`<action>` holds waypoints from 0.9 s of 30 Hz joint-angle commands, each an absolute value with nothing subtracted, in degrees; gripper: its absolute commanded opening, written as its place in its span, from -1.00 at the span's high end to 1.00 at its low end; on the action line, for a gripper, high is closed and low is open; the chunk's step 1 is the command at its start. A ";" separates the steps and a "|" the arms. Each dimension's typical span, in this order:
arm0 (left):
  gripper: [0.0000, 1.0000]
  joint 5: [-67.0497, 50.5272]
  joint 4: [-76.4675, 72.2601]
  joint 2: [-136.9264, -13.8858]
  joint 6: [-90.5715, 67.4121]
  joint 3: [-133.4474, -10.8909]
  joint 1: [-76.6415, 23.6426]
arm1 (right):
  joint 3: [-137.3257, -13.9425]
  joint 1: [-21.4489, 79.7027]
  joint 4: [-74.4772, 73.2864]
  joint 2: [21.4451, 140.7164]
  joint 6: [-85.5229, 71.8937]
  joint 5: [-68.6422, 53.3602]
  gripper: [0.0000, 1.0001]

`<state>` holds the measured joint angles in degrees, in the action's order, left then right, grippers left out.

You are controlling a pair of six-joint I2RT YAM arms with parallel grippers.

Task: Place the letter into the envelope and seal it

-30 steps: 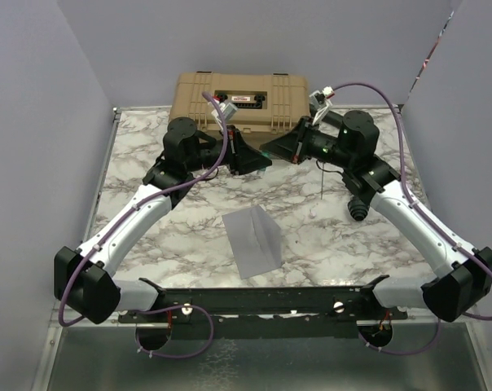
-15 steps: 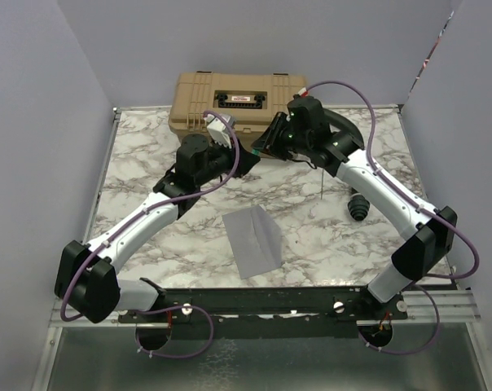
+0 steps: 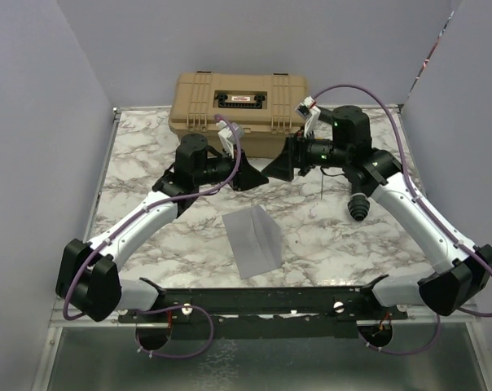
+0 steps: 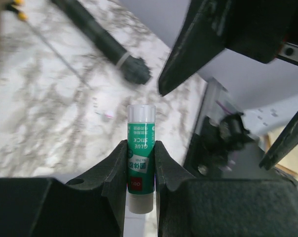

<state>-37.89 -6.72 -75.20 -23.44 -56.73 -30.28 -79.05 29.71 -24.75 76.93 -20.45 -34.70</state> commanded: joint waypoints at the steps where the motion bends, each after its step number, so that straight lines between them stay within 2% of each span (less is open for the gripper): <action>1: 1.00 -58.34 -10.54 -77.12 -29.66 -59.27 -30.32 | -77.91 29.97 -25.34 76.82 -8.93 -47.35 -0.49; 5: 1.00 -63.37 -10.92 -76.74 -29.24 -59.30 -30.37 | -79.23 29.97 -27.70 78.73 -7.84 -51.35 -0.47; 9: 1.00 -66.17 -10.17 -76.51 -28.25 -59.33 -30.26 | -80.39 29.92 -31.65 79.49 -5.10 -58.49 -0.29; 13: 1.00 -66.90 -7.15 -75.26 -25.48 -58.88 -29.51 | -77.30 29.97 -28.33 77.04 -6.24 -66.06 -0.20; 15: 1.00 -66.91 -5.72 -74.40 -24.74 -58.77 -28.37 | -76.98 29.97 -28.61 76.97 -5.56 -67.14 -0.17; 22: 1.00 -67.93 -4.61 -72.92 -25.49 -58.69 -27.01 | -77.07 29.97 -29.20 77.80 -5.15 -67.61 0.13; 27: 1.00 -68.95 -4.42 -71.67 -25.52 -58.70 -26.67 | -77.13 29.93 -30.24 78.29 -4.23 -66.29 -0.27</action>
